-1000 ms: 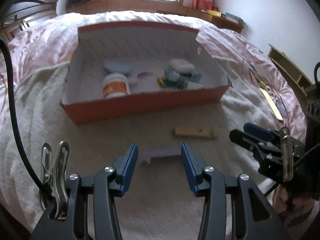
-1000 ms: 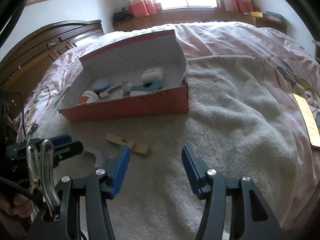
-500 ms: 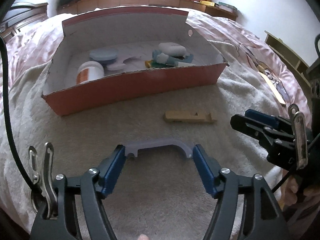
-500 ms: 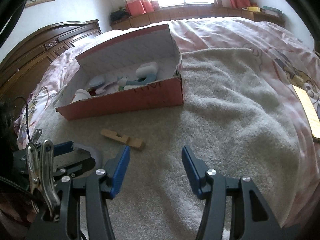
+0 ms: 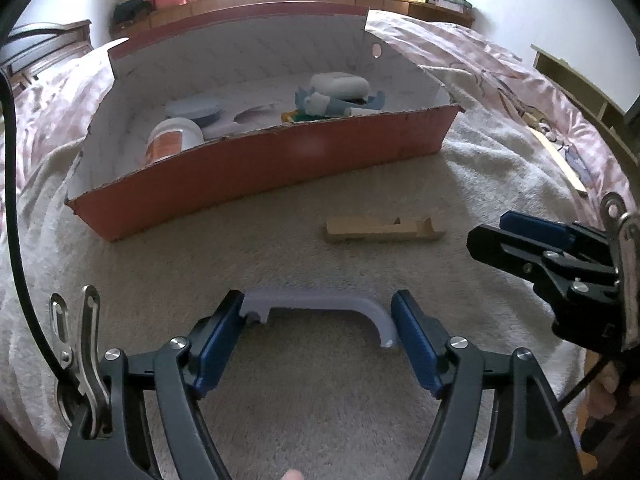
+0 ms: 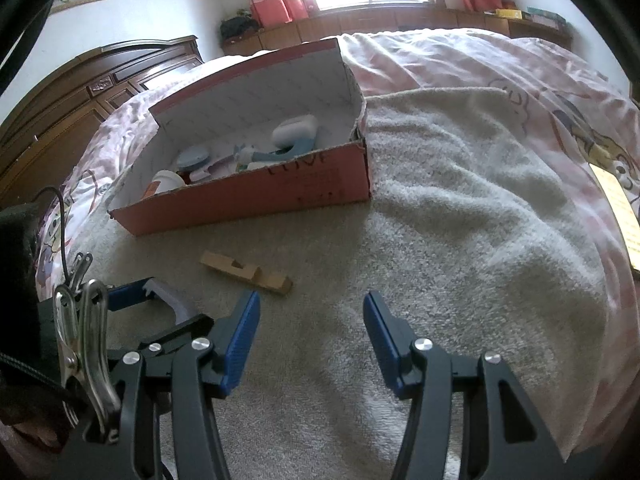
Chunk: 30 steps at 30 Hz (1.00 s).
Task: Organize rigid objects
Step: 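Grasp the wooden block with the right gripper while the left gripper holds the handle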
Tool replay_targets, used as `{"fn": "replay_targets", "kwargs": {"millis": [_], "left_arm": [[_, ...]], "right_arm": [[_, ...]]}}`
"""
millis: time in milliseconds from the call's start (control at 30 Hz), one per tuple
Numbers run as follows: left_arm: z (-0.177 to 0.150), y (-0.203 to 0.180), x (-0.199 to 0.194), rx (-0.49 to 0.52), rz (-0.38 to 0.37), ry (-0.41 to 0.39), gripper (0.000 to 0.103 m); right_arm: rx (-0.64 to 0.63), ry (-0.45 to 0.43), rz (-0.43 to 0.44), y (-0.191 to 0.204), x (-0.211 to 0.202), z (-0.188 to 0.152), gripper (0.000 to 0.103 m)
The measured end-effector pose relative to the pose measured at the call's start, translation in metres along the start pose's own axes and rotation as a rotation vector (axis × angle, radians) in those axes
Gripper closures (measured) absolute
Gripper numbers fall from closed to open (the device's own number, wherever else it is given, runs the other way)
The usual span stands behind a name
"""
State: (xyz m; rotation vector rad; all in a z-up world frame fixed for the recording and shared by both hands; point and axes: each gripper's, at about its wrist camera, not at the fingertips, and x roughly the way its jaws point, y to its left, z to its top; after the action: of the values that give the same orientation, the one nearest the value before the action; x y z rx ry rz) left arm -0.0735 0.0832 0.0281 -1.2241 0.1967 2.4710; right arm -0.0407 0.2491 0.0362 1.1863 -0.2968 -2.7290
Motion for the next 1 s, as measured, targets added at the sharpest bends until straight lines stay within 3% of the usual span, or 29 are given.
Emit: {"fn": "replay_targets", "kwargs": {"millis": [233,600,1000], "left_arm": [[-0.001,-0.003,0.0,-0.004,0.04,-0.015,0.029],[-0.002,0.019,-0.015,-0.073,0.027,-0.05,0.03],[-0.005,0.068,-0.035,-0.202,0.085,-0.091,0.03]], "right_arm": [[0.002,0.001,0.0,-0.001,0.0,-0.001,0.046],[0.0,0.01,0.001,0.003,0.004,-0.002,0.046],[-0.18,0.028,-0.015,0.047,0.035,0.008,0.046]]}}
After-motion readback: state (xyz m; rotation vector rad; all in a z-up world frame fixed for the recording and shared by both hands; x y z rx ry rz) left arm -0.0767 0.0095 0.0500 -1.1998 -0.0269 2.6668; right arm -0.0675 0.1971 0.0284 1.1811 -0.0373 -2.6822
